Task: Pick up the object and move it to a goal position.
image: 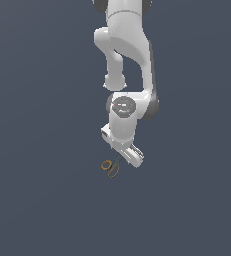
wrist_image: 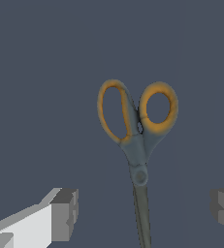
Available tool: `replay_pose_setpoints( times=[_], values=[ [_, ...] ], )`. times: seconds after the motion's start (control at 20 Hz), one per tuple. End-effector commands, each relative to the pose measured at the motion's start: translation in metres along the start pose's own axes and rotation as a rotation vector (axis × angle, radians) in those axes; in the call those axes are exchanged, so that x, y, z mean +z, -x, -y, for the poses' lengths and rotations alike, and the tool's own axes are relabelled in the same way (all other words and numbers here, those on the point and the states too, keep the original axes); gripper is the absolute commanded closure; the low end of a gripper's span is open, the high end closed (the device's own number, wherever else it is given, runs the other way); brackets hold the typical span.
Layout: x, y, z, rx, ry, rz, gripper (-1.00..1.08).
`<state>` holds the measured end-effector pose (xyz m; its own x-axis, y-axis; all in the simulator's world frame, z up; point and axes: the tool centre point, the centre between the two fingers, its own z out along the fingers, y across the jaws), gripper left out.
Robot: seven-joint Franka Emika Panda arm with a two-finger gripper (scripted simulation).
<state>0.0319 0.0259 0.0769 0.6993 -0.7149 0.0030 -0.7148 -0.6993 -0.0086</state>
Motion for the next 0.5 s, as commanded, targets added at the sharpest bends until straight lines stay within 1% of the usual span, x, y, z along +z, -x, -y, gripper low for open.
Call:
replay_pose_setpoints(
  times=[0.0,0.25,0.45],
  values=[
    [0.006,0.001,0.001,0.046,0.003,0.001,-0.92],
    [0.015,0.002,0.001,0.105,0.007,0.002,-0.92],
    [0.018,0.003,0.001,0.127,0.009,0.002,-0.92]
  ],
)
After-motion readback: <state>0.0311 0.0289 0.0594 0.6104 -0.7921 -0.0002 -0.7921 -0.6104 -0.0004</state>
